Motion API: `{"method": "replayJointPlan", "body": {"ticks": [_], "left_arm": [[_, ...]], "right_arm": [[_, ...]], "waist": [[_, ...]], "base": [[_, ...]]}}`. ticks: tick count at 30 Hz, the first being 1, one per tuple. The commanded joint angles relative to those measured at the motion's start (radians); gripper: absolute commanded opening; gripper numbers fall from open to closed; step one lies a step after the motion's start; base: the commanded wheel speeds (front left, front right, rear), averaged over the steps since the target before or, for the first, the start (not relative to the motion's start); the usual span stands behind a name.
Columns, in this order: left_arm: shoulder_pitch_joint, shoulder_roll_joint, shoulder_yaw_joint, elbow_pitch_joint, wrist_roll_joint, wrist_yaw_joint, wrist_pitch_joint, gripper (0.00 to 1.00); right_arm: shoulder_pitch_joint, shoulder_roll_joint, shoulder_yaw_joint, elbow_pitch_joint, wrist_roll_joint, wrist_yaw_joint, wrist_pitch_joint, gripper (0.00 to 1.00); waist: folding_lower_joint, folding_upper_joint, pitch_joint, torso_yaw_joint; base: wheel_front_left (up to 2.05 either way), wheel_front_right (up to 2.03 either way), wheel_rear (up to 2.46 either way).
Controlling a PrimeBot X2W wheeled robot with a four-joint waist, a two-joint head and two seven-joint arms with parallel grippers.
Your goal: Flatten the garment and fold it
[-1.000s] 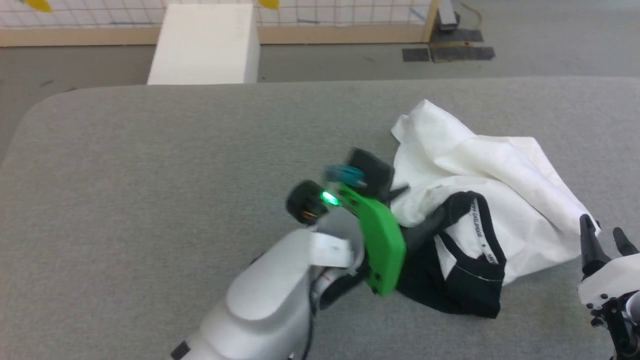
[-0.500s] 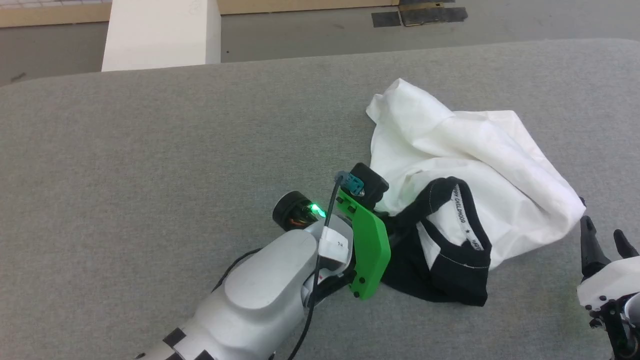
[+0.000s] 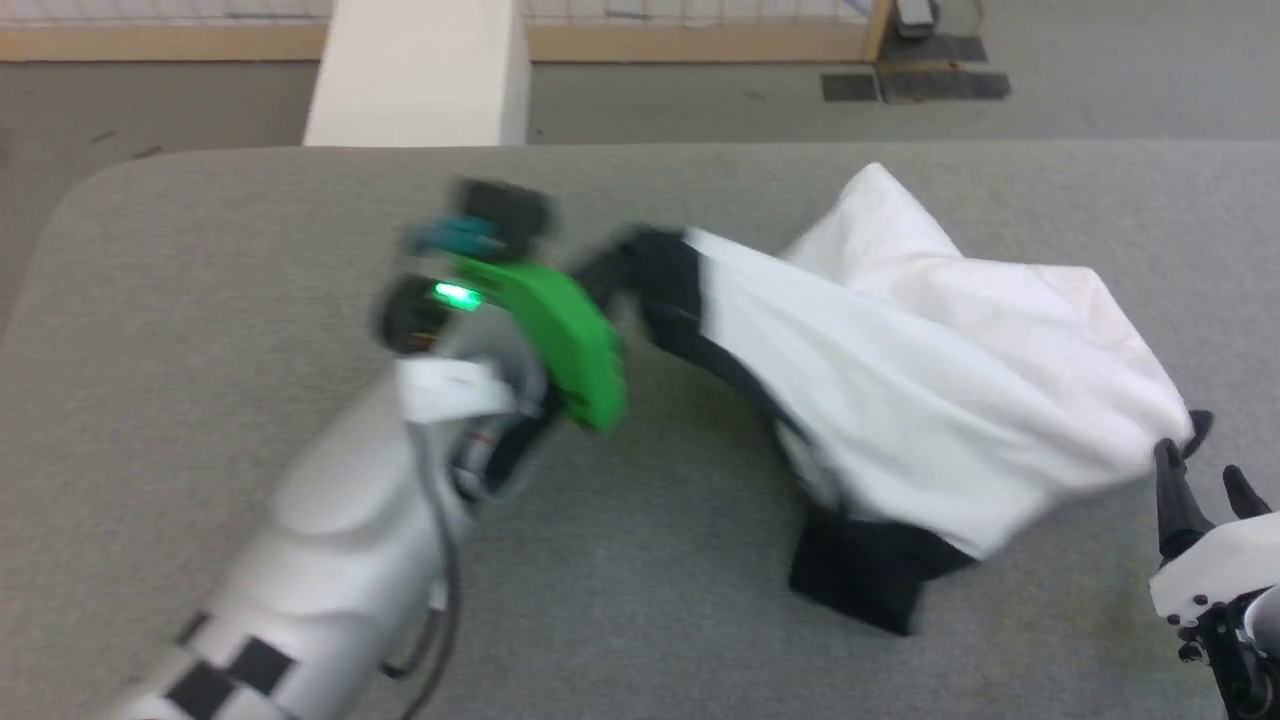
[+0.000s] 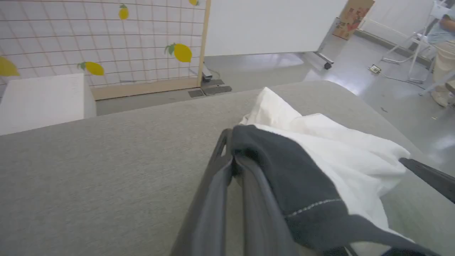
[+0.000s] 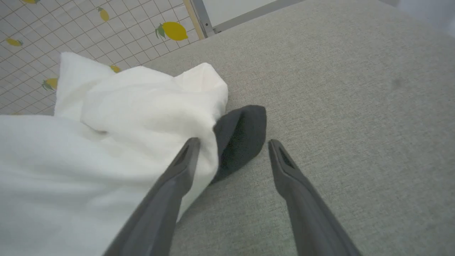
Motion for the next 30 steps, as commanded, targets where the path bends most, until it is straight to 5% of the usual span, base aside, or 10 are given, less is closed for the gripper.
{"method": "replayJointPlan", "body": {"ticks": [1,9,12,15,16,17,18,25,30], "left_arm": [[0.008,0.036,0.033,-0.014,-0.009,0.027,-0.023,0.00],[0.272,0.232,0.266,-0.104,-0.119,0.262,-0.087,0.00],[0.427,0.260,0.348,-0.105,-0.193,0.344,-0.095,0.00],[0.526,0.250,0.381,-0.116,-0.252,0.362,-0.088,0.00],[0.548,0.243,0.386,-0.122,-0.266,0.361,-0.087,0.09],[0.560,0.239,0.389,-0.129,-0.275,0.357,-0.088,0.30],[0.569,0.231,0.399,-0.139,-0.289,0.347,-0.097,1.00],[0.572,0.321,0.442,-0.229,-0.099,0.377,-0.324,1.00],[0.597,0.291,0.544,-0.343,0.125,0.395,-0.358,1.00]], "right_arm": [[0.006,0.000,-0.002,-0.001,-0.009,-0.001,0.004,1.00],[0.018,0.000,0.027,0.000,-0.005,-0.001,0.017,1.00],[0.018,0.000,0.043,0.001,-0.003,-0.001,0.020,1.00],[0.018,0.000,0.052,0.000,-0.003,-0.001,0.022,1.00],[0.018,0.000,0.053,0.000,-0.005,-0.001,0.022,1.00],[0.018,0.000,0.054,0.001,-0.006,-0.001,0.023,1.00],[0.019,0.000,0.055,0.001,-0.007,-0.001,0.024,1.00],[0.008,0.000,0.102,-0.016,-0.025,-0.001,0.040,1.00],[-0.020,0.000,0.183,-0.043,-0.054,-0.001,0.085,1.00]], "waist": [[-0.0001,-0.0001,-0.050,0.060],[-0.0001,-0.0001,-0.085,0.126],[-0.0001,-0.0001,-0.084,0.137],[-0.0001,-0.0001,-0.079,0.146],[-0.0001,-0.0001,-0.079,0.149],[-0.0001,-0.0001,-0.079,0.150],[-0.0001,-0.0001,-0.078,0.153],[-0.0001,-0.0001,-0.077,0.163],[-0.0001,-0.0001,-0.062,0.176]], "base": [[0.00,0.00,0.00],[0.00,0.00,0.00],[0.00,0.00,0.00],[0.00,0.00,0.00],[0.00,0.00,0.00],[0.00,0.00,0.00],[0.00,0.00,0.00],[0.00,0.00,0.00],[0.00,0.00,0.00]]}}
